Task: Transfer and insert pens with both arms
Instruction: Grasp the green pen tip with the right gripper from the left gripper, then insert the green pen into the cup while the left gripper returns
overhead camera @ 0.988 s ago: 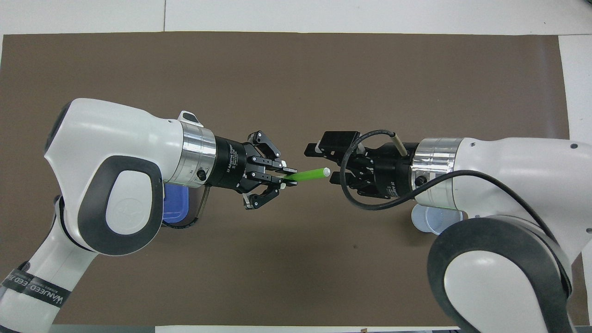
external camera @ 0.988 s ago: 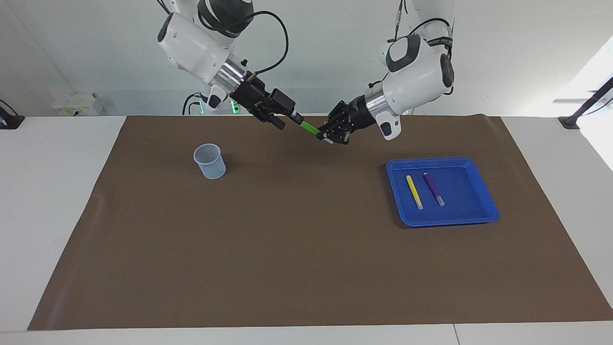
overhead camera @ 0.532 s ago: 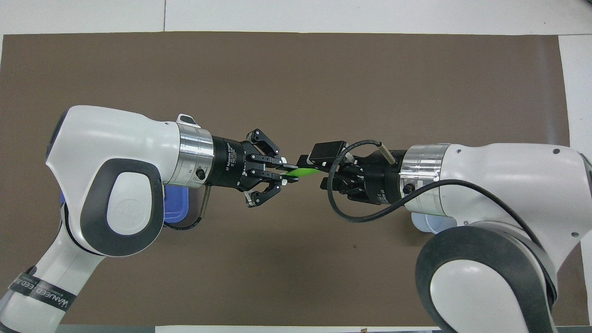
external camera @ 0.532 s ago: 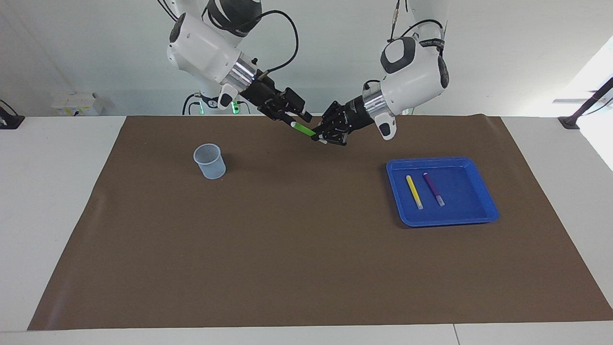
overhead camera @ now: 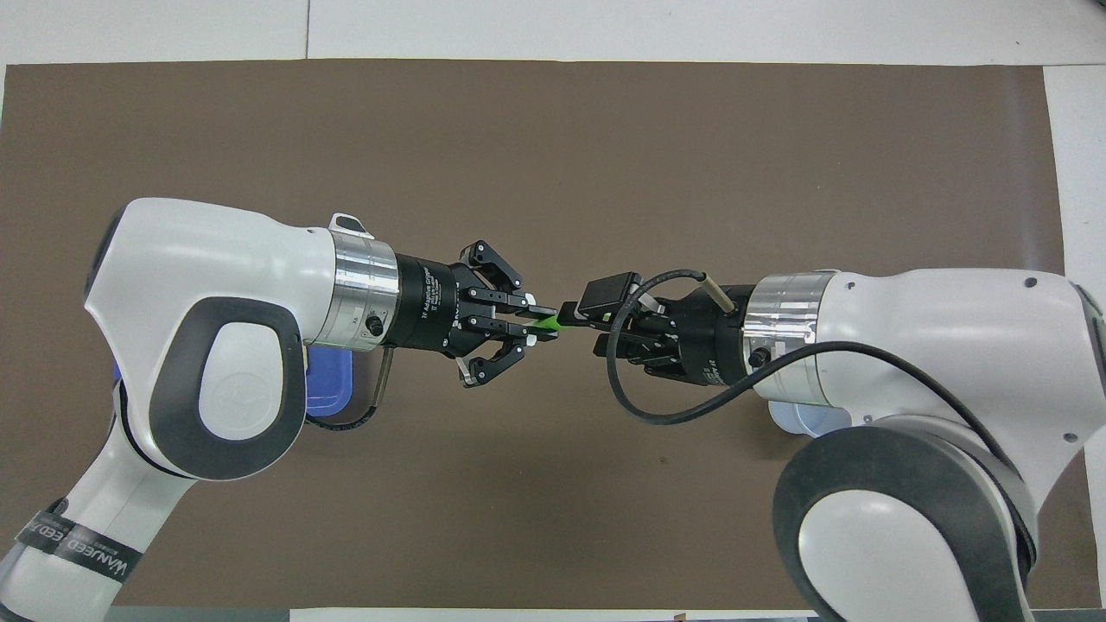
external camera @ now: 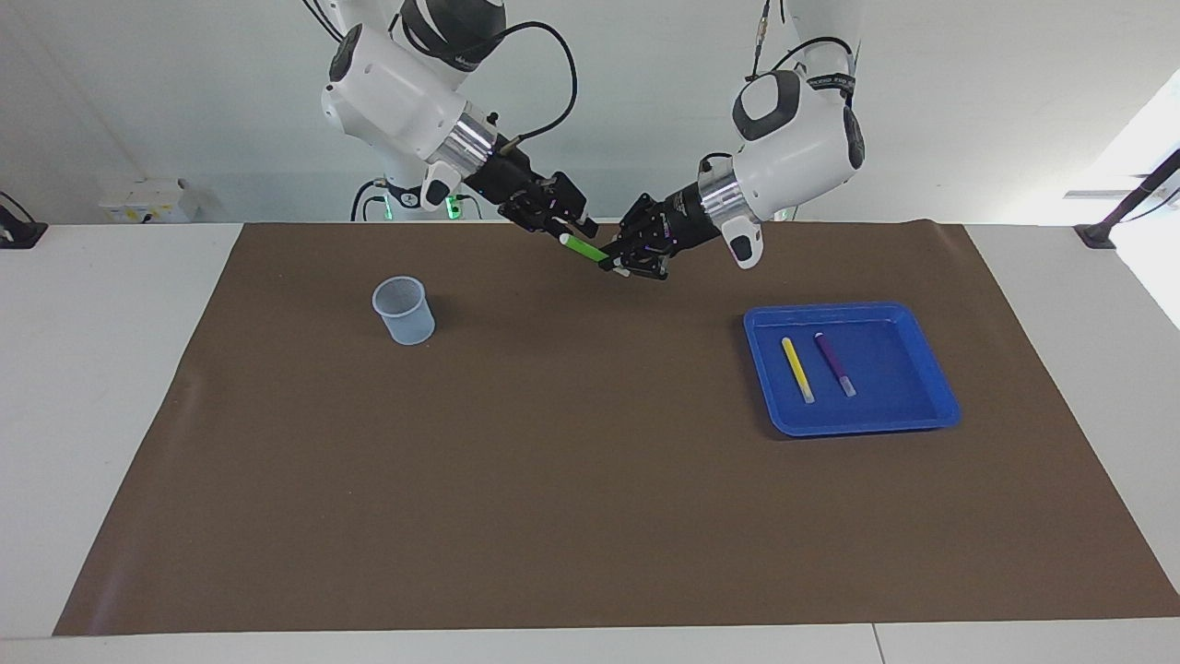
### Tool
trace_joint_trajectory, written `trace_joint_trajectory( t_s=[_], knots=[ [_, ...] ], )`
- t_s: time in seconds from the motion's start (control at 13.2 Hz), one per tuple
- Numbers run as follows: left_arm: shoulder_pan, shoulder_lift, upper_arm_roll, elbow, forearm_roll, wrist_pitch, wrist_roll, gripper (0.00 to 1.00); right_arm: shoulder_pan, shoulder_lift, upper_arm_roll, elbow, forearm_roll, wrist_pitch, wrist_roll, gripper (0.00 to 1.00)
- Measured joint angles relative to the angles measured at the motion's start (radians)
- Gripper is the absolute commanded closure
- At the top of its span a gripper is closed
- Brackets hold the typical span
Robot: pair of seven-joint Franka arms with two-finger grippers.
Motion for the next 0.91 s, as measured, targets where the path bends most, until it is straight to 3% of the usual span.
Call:
trace_joint_trajectory(
  t_s=[0.3, 0.46, 0.53, 0.91],
  knots=[
    [0.0, 0.0, 0.0, 0.0, 0.0, 0.0, 0.0, 1.0, -0.002, 0.0, -0.004, 0.0, -0.001, 0.012, -0.008, 0.61],
    [0.0, 0.0, 0.0, 0.0, 0.0, 0.002, 0.0, 1.0, -0.002, 0.0, -0.004, 0.0, -0.001, 0.014, -0.012, 0.93],
    [0.0, 0.0, 0.0, 0.0, 0.0, 0.002, 0.0, 1.0, -0.002, 0.0, -0.004, 0.0, -0.001, 0.014, -0.014, 1.0],
    [0.001, -0.003, 0.001, -0.002, 0.0, 0.008, 0.0, 1.0, -0.003, -0.001, -0.005, -0.003, -0.011, 0.015, -0.014, 1.0]
  ],
)
